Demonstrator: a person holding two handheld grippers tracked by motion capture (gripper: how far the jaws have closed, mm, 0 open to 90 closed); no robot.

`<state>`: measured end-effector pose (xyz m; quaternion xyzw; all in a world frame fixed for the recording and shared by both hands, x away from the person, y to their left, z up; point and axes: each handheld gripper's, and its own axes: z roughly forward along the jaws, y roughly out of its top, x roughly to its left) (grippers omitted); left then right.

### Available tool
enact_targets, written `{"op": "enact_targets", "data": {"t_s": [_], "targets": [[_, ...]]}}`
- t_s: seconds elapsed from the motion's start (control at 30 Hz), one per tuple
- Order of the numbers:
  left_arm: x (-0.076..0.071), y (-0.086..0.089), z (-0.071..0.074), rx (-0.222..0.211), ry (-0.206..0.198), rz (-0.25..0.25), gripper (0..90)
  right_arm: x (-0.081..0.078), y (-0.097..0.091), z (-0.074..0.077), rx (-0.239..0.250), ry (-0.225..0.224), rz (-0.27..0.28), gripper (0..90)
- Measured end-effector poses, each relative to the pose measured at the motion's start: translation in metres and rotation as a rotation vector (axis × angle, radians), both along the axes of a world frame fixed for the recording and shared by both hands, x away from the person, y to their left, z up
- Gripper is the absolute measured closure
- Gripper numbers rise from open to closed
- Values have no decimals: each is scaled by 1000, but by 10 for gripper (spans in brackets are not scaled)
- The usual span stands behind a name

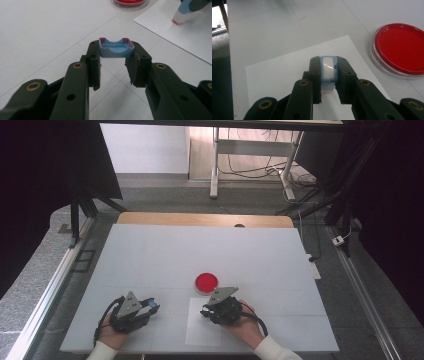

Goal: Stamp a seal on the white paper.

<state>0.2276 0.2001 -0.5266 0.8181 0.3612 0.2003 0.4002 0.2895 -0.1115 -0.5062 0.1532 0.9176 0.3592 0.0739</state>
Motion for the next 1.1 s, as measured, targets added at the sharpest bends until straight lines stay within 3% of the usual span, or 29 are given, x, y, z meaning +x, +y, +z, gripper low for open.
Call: {"op": "enact_targets", "data": {"t_s": [1.1], "targets": [[0, -1, -1, 3, 2, -1, 655, 1, -3, -2, 17, 12, -7, 758]]}}
